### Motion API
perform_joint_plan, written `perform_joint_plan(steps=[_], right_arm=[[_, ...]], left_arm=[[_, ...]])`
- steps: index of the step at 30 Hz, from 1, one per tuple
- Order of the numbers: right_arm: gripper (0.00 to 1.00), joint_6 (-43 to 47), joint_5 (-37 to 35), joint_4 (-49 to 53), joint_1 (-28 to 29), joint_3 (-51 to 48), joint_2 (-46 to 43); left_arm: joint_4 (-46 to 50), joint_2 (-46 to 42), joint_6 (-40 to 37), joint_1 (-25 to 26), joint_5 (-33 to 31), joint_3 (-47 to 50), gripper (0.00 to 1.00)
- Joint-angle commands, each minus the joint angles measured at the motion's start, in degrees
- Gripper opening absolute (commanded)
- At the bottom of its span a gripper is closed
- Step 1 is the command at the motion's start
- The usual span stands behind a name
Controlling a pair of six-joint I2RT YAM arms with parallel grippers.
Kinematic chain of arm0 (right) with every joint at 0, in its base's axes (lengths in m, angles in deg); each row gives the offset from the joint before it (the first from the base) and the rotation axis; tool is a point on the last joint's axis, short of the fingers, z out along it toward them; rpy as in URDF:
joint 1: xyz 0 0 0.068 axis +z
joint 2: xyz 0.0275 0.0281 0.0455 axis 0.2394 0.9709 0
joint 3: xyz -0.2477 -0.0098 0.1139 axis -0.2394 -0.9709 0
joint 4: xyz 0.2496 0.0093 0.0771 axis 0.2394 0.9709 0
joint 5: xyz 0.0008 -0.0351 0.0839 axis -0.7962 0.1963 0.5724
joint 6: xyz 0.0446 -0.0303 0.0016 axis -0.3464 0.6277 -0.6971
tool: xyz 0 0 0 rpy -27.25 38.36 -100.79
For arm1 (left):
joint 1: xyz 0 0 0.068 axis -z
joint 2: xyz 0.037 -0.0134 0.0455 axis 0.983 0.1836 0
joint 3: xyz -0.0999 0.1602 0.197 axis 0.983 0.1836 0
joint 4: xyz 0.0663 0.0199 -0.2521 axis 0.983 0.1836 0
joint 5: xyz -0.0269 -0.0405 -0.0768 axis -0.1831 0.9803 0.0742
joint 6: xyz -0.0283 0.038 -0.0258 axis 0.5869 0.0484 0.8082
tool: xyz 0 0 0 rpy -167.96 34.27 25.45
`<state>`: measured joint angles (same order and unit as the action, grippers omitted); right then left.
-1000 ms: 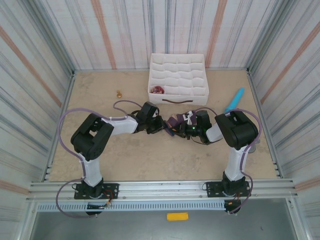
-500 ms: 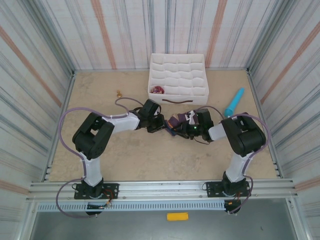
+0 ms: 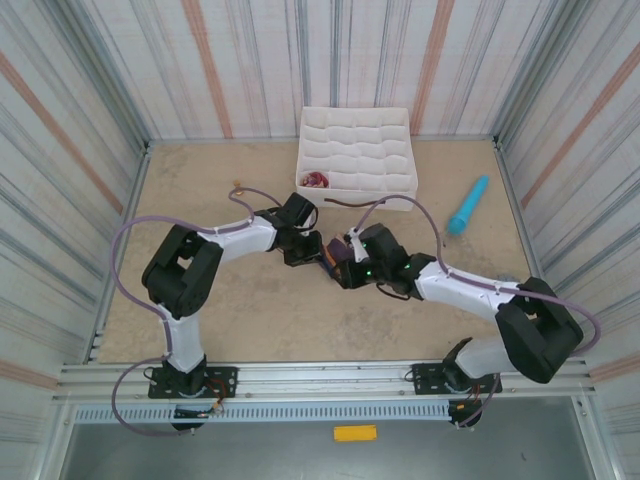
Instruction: Roll the socks
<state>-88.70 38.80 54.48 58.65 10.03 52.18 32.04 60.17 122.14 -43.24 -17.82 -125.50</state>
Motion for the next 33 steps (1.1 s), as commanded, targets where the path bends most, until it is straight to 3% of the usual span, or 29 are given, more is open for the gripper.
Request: perform_joint_plan(steps=[1,9,14,23,28,31,33], right_arm=[[0.66,10.4,-17.6,2.2,7.1,-0.6,-0.7],[0.67,21.1,-44.5,-5.0,22.5,1.8,10.7],[0.63,26.8,-55.5,-10.2,26.8,5.1,20.7],[0.55,30.5,-61.4,-15.4,27.1,8.1,30.1],[0.49,27.1,-59.0,-14.1,26.1,8.0,33.0],[0.42,23.6,-57.1,-12.6,25.2,7.7,33.7],[0.32,21.4,-55.4,-11.7,24.3,7.1,33.6]], left_arm=[[7.3,-0.8,-2.5,-0.7,1.2,-0.2,0.00],[9.0,-1.6,-3.3,-1.0,1.6,-0.4,0.00],[9.3,-1.4,-3.6,-1.1,2.5,-0.4,0.00],[9.8,-1.4,-4.3,-1.2,3.1,-0.5,0.00],[9.4,-1.4,-4.6,-1.2,3.8,0.0,0.00],[9.0,-1.8,-4.9,-1.2,3.9,0.7,0.00],[8.7,-2.2,-5.1,-1.4,3.9,1.3,0.00]])
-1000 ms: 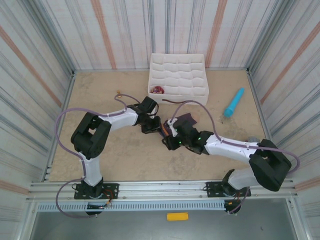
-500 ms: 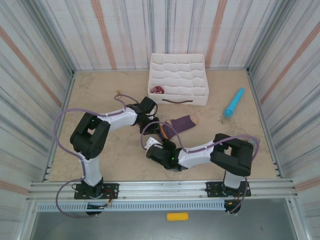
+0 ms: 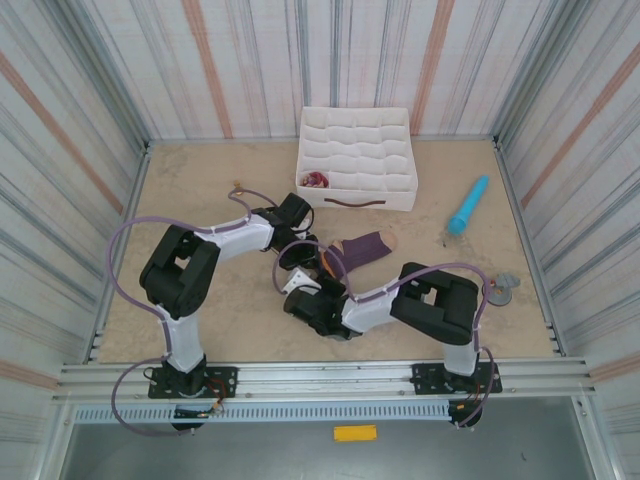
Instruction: Roll the socks
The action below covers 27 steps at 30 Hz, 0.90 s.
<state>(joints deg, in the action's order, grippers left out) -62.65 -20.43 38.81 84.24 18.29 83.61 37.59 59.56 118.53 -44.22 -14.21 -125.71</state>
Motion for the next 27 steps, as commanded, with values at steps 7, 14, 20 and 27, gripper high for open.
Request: perform_joint_plan(steps=[7,14,20,27], right_arm=[[0.00,-9.2,13.3,2.0,-4.7,-6.2,-2.4],[0.00,-11.8,24.5,-0.8,-9.1,-9.7,-5.5],[0.00,-14.2,32.3,-1.8,-13.3,-12.0,-7.7],[0.00,-16.8,47.5,-4.1,-19.0,-13.8,-10.6]], left_arm=[[1.8,-3.3,-1.9,-1.5,0.1,3.4,0.07],[-1.4,-4.9,-0.8,-2.3,0.9,5.1,0.38],[-4.1,-6.0,0.2,-3.4,2.8,7.2,0.58],[-12.0,-12.8,2.3,-5.0,3.6,13.4,0.63]])
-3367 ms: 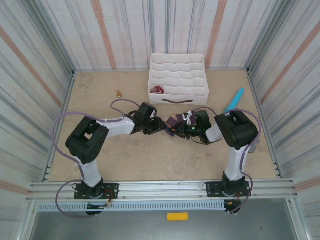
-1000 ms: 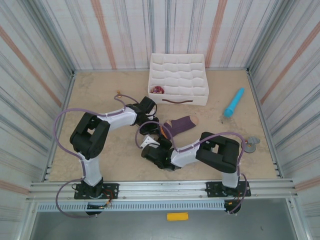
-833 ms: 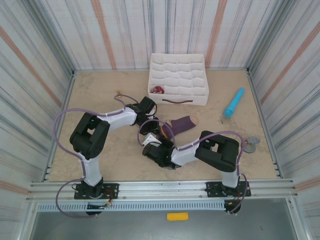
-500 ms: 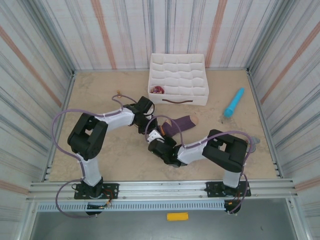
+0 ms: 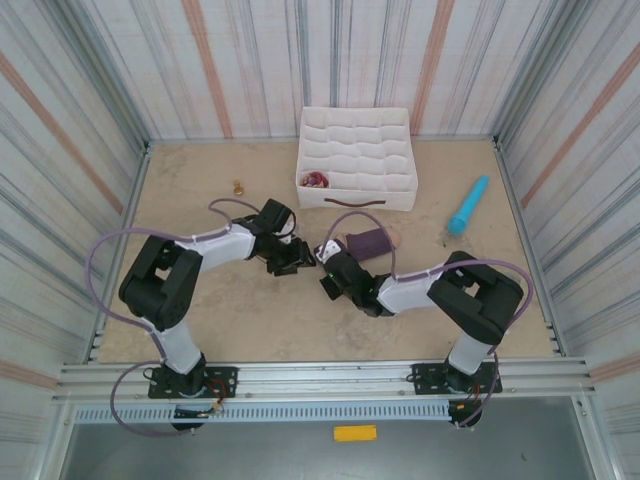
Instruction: Roll the socks
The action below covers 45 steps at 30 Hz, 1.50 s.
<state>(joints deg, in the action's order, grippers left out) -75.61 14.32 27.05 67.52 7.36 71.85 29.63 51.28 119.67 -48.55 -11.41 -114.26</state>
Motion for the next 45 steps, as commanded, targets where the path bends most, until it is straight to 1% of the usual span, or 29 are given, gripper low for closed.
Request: perform_joint_plan(steps=[1,5,9,13,14,19,21,24,28,32,40,41,43,45], right_arm=[[0.00,-4.5,16.6,7.2,-3.7,-3.1,0.7],[0.00,-9.1,35.3,4.9,-11.3,-3.6,0.4],[0.00,-14.9,49.7,1.6,-17.2,-3.3,2.3],[0.00,-20.2,58.2,0.3,-20.8,-1.9,5.3],[0.00,-22.2,60.1,-1.4,-21.9,-2.1,6.0],[0.00,-32.2,67.2,-6.6,-27.6,-1.9,9.8],[0.00,-35.4,68.7,-8.3,-29.2,-1.6,10.9],[0.00,-38.4,69.6,-8.1,-30.6,-0.8,11.7],[0.00,-40.9,69.7,-5.3,-31.1,1.2,12.8],[0.00,-43.0,69.3,-4.9,-31.3,2.0,13.8],[0.00,-47.3,69.5,-10.2,-31.5,1.9,16.7],[0.00,-47.6,69.3,-10.6,-31.5,1.9,16.9],[0.00,-48.1,69.2,-11.5,-31.5,1.7,17.2],[0.00,-48.5,69.4,-12.3,-31.5,1.5,17.4]], left_arm=[[-4.6,-5.4,1.1,-0.7,0.7,2.4,0.63],[-7.1,-6.4,1.1,-0.7,1.5,3.6,0.63],[-12.2,-6.4,2.2,0.0,1.7,5.7,0.63],[-15.2,-5.8,2.9,1.7,-0.3,6.3,0.62],[-16.0,-5.3,3.2,2.0,-0.4,6.3,0.62],[-19.4,-3.5,4.7,3.0,-1.2,6.9,0.59],[-20.4,-2.6,5.2,3.1,-1.0,6.8,0.57],[-20.6,-1.4,5.7,3.4,-1.1,6.3,0.55],[-20.3,-0.1,6.2,3.7,-2.4,5.7,0.53],[-20.8,1.8,7.2,3.9,-2.6,4.7,0.52],[-21.2,5.7,9.0,5.2,-3.6,1.9,0.51],[-21.4,6.0,9.3,5.4,-3.8,1.8,0.50],[-21.7,6.6,9.9,5.5,-4.1,1.7,0.45],[-21.7,7.3,10.7,5.5,-4.1,1.7,0.36]])
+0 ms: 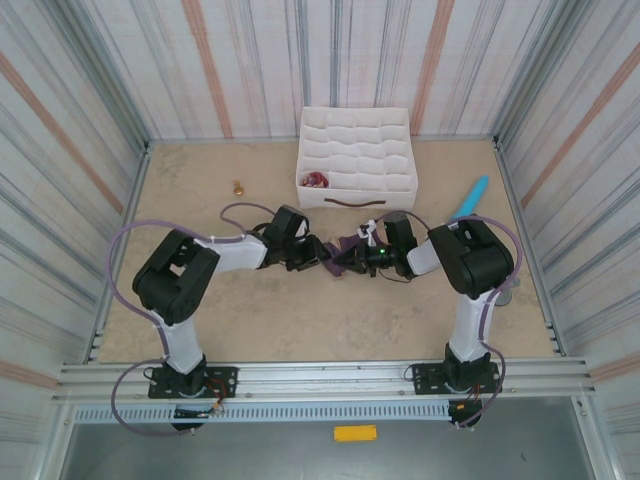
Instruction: Roll the socks
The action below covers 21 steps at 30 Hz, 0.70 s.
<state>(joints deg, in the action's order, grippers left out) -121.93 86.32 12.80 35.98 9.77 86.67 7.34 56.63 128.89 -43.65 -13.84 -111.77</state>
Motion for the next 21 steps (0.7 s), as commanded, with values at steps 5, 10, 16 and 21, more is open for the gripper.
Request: perform_joint_plan(steps=[5,10,16,21], right_arm=[[0.03,-1.9,-2.4,2.2,0.1,-1.6,0.6],[0.28,8.0,-8.5,18.5,0.8,-0.2,-8.0],[0.45,22.0,-25.4,40.4,5.8,4.7,-20.4],[0.59,31.3,-50.1,53.1,17.2,10.0,-27.3]], left_arm=[[5.3,3.4,1.1,0.0,-1.5,-2.5,0.11],[11.9,2.1,-2.2,-1.9,-0.3,-3.6,0.00],[23.5,0.7,-8.0,-2.9,0.0,-7.8,0.00],[28.5,0.4,-10.2,-3.1,0.4,-9.7,0.00]])
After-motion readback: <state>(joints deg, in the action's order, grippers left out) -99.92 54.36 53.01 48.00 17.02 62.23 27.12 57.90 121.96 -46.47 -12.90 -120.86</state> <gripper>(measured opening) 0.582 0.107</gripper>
